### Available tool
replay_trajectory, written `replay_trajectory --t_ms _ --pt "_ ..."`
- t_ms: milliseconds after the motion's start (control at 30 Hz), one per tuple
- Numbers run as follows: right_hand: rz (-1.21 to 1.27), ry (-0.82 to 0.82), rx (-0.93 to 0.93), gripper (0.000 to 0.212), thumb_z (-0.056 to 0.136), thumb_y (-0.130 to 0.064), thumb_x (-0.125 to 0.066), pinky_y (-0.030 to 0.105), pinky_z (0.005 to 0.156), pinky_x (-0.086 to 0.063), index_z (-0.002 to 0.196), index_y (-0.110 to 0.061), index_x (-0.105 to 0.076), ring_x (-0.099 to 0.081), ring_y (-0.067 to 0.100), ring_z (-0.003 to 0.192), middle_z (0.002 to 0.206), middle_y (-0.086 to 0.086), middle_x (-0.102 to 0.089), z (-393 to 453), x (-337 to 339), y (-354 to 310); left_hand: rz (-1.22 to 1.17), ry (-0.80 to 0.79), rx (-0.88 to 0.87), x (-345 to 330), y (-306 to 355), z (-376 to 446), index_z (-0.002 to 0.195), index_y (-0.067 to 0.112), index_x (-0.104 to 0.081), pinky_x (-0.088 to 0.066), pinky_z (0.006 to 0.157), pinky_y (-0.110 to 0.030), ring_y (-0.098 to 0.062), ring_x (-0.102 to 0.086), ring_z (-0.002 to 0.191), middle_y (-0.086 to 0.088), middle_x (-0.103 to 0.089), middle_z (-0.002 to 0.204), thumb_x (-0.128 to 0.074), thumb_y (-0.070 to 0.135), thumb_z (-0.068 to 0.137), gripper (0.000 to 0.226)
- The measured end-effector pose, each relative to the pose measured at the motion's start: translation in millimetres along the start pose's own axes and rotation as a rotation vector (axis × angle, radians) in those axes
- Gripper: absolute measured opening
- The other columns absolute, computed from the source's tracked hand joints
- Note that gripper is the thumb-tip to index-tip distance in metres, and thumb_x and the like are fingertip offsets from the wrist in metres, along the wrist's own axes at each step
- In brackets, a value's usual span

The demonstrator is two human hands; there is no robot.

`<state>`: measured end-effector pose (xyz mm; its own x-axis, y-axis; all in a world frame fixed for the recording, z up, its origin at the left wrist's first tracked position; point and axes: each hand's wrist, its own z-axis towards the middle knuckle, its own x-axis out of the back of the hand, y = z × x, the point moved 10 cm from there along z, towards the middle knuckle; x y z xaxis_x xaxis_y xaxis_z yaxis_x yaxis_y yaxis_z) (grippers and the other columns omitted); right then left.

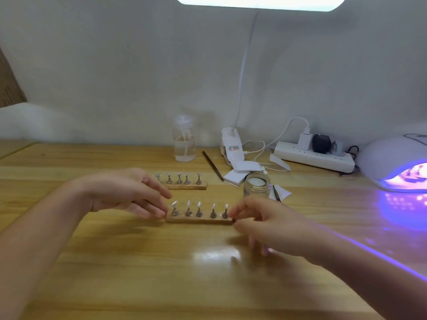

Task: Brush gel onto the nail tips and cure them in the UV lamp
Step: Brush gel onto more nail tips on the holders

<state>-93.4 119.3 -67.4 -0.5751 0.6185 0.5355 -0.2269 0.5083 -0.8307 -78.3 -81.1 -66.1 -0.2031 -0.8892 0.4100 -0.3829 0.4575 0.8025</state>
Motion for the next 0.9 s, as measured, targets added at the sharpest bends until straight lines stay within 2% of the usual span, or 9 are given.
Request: replay_trajectory --t_ms 100,200,300,433,500,633,767,833,900 --pt "-0.01 0.012 -0.041 0.015 0.087 -0.019 -0.053 0.017 0.046 -0.042 0.091 -0.032 -0.059 -0.051 -0.002 0.043 0.084 -0.016 -0.061 -20 20 14 0.019 -0.034 -0.076 -27 17 4 0.106 0.013 -0.058 -0.054 0.063 -0.016 -0.014 -0.069 0.087 -0.005 -0.073 0.093 -0.058 0.006 0.086 0.021" --pt "-0.014 0.09 -0.099 0.021 0.087 -0.014 -0.051 0.019 0.045 -0.042 0.09 -0.033 -0.061 -0.049 0.003 0.04 0.099 -0.013 -0.062 -30 47 31 0.084 -0.015 -0.175 -53 30 11 0.106 0.023 -0.058 -0.052 0.066 -0.017 -0.009 -0.068 0.09 0.004 -0.073 0.094 -0.062 0.011 0.084 0.025" --pt "-0.006 0.153 -0.133 0.025 0.087 -0.011 -0.05 0.018 0.044 -0.041 0.09 -0.034 -0.06 -0.045 0.0 0.037 0.101 -0.013 -0.062 -32 66 43 0.072 0.078 -0.272 -65 39 19 0.104 0.026 -0.059 -0.049 0.063 -0.015 -0.01 -0.068 0.086 0.005 -0.073 0.092 -0.062 0.007 0.084 0.028" --pt "-0.021 0.214 -0.06 0.024 0.088 -0.011 -0.051 0.018 0.043 -0.04 0.092 -0.032 -0.06 -0.043 0.004 0.037 0.1 -0.016 -0.063 -32 86 40 0.131 0.135 -0.392 -71 49 25 0.102 0.03 -0.058 -0.045 0.063 -0.007 0.002 -0.065 0.077 0.008 -0.071 0.088 -0.065 0.013 0.082 0.027" --pt "-0.026 0.272 -0.011 0.02 0.088 -0.011 -0.053 0.018 0.04 -0.038 0.091 -0.029 -0.062 -0.041 0.006 0.036 0.091 -0.011 -0.068 -33 103 33 0.287 0.219 -0.463 -69 56 25 0.1 0.035 -0.056 -0.041 0.064 -0.004 0.007 -0.06 0.075 0.012 -0.067 0.086 -0.07 0.024 0.077 0.029" --pt "-0.183 0.374 0.005 0.007 0.087 -0.015 -0.058 0.016 0.037 -0.037 0.083 -0.02 -0.062 -0.041 0.003 0.034 0.061 -0.004 -0.065 -31 132 29 0.427 0.273 -0.49 -79 62 28 0.094 0.042 -0.053 -0.041 0.069 -0.013 0.0 -0.054 0.076 0.015 -0.058 0.087 -0.069 0.051 0.063 0.036" --pt "-0.447 0.315 -0.034 0.018 0.077 -0.034 -0.07 0.012 0.046 -0.036 0.073 -0.026 -0.054 -0.048 0.0 0.048 0.064 -0.009 -0.058 -17 114 46 0.468 0.329 -0.547 -85 69 33 0.081 0.034 -0.058 -0.033 0.059 -0.013 0.002 -0.046 0.067 0.015 -0.053 0.079 -0.071 0.044 0.071 0.019" --pt "-0.541 0.271 -0.036 0.024 0.073 -0.04 -0.07 0.016 0.053 -0.037 0.074 -0.03 -0.048 -0.049 0.0 0.058 0.067 -0.011 -0.056 -10 100 53 0.454 0.319 -0.551 -85 71 37 0.078 0.032 -0.061 -0.037 0.061 -0.017 0.0 -0.047 0.067 0.013 -0.056 0.078 -0.07 0.041 0.072 0.014" --pt "-0.582 0.247 0.0 0.022 0.076 -0.038 -0.066 0.018 0.057 -0.039 0.076 -0.034 -0.044 -0.05 0.0 0.062 0.069 -0.012 -0.056 -6 91 56 0.439 0.308 -0.56 -85 71 40 0.078 0.031 -0.062 -0.04 0.063 -0.018 0.001 -0.048 0.067 0.012 -0.057 0.078 -0.071 0.039 0.073 0.013"
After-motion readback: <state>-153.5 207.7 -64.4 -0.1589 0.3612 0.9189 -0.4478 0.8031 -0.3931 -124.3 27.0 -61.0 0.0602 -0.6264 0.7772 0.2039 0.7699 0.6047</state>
